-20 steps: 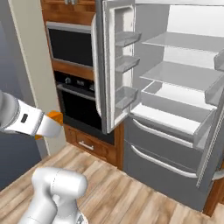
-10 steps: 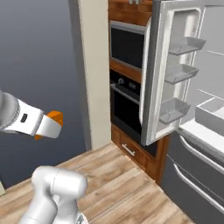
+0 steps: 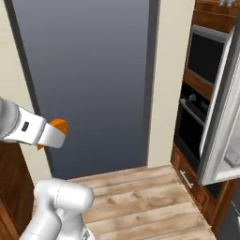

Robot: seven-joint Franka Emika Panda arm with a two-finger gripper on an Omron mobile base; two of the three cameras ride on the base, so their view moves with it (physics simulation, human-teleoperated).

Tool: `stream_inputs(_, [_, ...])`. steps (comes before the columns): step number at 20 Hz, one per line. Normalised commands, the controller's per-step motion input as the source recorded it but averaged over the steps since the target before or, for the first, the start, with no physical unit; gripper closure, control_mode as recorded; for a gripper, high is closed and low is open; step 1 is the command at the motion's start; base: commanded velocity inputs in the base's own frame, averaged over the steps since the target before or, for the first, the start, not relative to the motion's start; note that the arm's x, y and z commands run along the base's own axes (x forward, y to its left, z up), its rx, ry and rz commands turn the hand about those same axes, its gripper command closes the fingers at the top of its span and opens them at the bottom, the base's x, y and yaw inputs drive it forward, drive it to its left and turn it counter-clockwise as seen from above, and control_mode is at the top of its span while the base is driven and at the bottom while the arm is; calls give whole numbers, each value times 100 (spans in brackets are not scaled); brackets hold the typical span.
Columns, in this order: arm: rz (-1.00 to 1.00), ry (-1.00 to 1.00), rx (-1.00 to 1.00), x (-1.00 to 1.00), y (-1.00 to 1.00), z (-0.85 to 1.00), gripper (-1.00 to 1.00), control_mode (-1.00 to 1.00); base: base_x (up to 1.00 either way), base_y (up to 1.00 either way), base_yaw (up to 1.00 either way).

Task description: Pick the cheese from the fridge and the cheese grater from the cabinet and place them next to the salad bowl.

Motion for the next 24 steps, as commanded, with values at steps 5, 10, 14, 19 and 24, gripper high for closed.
stream_inputs(5, [0, 0, 0, 0, 0, 0, 100, 100, -41, 0, 68])
stream_inputs(10, [0, 0, 0, 0, 0, 0, 100, 100, -35, 0, 71])
stream_inputs(14, [0, 0, 0, 0, 0, 0, 100, 100, -28, 0, 75])
stream_inputs(19, [0, 0, 0, 0, 0, 0, 100, 100, -25, 1, 74])
stream_inputs(24, [0, 0, 0, 0, 0, 0, 100, 100, -13, 13, 67])
